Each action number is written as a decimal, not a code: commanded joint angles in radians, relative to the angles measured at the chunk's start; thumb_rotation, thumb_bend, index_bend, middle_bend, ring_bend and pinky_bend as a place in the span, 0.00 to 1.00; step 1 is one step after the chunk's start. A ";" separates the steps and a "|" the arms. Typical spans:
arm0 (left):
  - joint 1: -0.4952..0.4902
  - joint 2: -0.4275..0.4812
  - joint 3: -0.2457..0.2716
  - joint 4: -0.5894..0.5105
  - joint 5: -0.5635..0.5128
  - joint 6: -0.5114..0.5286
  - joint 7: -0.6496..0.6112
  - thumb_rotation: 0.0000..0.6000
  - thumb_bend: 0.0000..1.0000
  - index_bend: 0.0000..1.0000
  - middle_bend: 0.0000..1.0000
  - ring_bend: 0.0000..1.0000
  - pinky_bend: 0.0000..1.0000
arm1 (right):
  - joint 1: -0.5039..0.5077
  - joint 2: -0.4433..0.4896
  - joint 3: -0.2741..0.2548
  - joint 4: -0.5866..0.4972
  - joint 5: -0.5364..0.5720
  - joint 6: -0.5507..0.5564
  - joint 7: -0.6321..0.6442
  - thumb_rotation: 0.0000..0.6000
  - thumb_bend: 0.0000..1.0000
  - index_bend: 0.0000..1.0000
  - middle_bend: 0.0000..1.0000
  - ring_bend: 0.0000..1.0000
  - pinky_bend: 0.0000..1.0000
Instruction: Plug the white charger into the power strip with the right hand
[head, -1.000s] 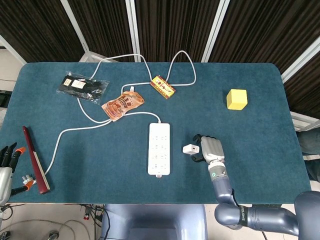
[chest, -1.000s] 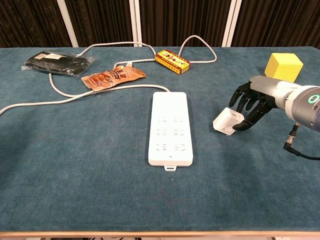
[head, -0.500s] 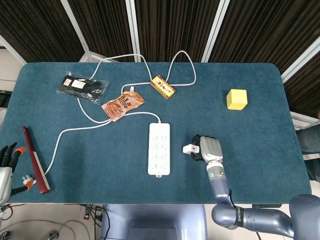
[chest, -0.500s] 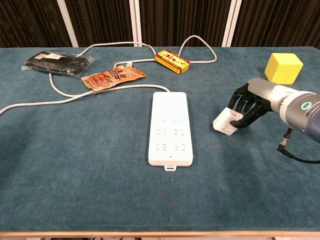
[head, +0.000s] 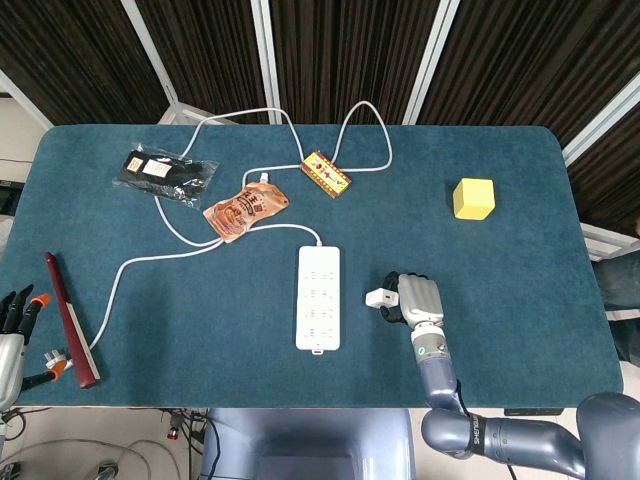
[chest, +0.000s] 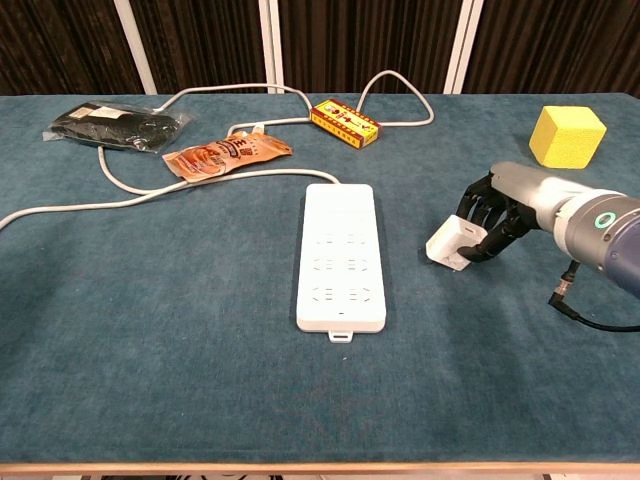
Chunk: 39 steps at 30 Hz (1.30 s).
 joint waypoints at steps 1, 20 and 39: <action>0.000 0.000 0.000 0.000 0.000 0.000 -0.001 1.00 0.10 0.15 0.00 0.00 0.00 | -0.003 -0.007 0.005 0.005 -0.003 0.002 -0.004 1.00 0.41 0.50 0.48 0.34 0.28; -0.001 0.003 0.001 0.000 0.002 -0.002 -0.007 1.00 0.10 0.15 0.00 0.00 0.00 | -0.013 0.002 0.029 -0.010 -0.044 -0.023 -0.026 1.00 0.49 0.65 0.55 0.45 0.28; -0.002 0.002 0.004 -0.003 -0.002 -0.007 0.004 1.00 0.10 0.17 0.00 0.00 0.00 | 0.079 0.117 0.039 -0.106 -0.019 -0.098 -0.199 1.00 0.51 0.83 0.76 0.87 0.95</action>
